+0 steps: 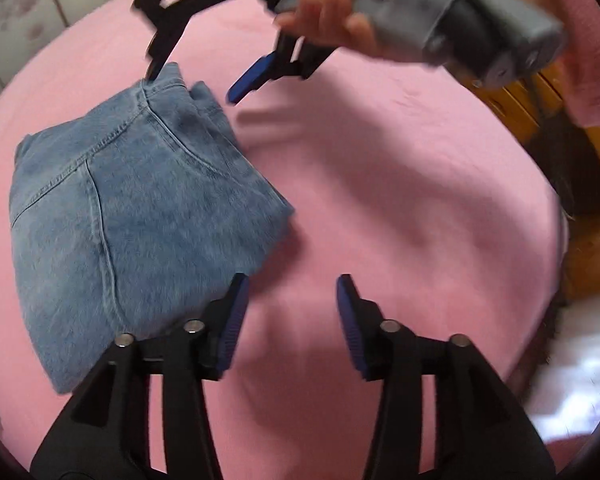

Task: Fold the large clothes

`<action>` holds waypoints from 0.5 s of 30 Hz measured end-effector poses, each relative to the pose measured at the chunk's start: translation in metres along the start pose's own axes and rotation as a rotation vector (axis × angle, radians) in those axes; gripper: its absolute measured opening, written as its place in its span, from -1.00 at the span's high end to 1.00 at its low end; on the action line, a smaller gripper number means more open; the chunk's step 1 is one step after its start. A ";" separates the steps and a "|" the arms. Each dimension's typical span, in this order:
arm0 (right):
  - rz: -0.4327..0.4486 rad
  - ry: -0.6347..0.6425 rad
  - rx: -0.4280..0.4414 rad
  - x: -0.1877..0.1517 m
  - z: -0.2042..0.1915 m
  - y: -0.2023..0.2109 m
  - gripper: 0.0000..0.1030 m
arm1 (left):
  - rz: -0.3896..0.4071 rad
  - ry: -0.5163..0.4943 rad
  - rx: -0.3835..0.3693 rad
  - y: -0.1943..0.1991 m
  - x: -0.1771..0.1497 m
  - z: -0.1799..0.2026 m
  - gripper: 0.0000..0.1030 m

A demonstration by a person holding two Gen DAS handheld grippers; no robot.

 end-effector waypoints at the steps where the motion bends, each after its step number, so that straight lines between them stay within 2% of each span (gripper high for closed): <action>1: -0.033 0.008 -0.007 -0.010 0.000 -0.003 -0.42 | 0.001 0.013 0.001 0.009 -0.001 -0.005 0.07; 3: -0.058 0.024 -0.008 -0.027 -0.005 -0.009 -0.42 | 0.029 0.063 -0.010 0.028 0.001 -0.021 0.04; 5: -0.065 0.054 -0.015 -0.056 -0.008 -0.018 -0.42 | 0.044 0.125 -0.007 0.036 0.007 -0.051 -0.11; 7: -0.102 0.060 -0.057 -0.082 -0.006 -0.031 -0.37 | 0.038 0.174 0.011 0.038 0.006 -0.077 -0.19; 8: -0.121 0.071 -0.103 -0.095 -0.004 -0.037 -0.27 | 0.028 0.201 0.022 0.036 0.004 -0.095 -0.19; 9: -0.141 0.088 -0.164 -0.109 -0.001 -0.042 0.18 | 0.014 0.227 0.035 0.031 0.002 -0.109 -0.19; 10: -0.154 0.106 -0.211 -0.123 0.004 -0.046 0.22 | -0.003 0.255 0.051 0.026 0.001 -0.124 -0.19; 12: -0.075 0.129 -0.229 -0.140 0.011 -0.038 0.28 | -0.048 0.305 0.066 0.012 -0.003 -0.155 -0.19; 15: 0.008 0.098 -0.236 -0.156 0.012 -0.019 0.53 | -0.098 0.380 0.074 -0.003 -0.015 -0.192 -0.19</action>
Point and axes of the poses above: each gripper's, at about its wrist camera, not at the fingertips, and y roughly against the way its jaws point, z to its right, x to its top, the point moved 3 cm from there along -y, roughly the way its jaws point, and after that the axes turned 13 degrees about x, right-handed, at the moved point
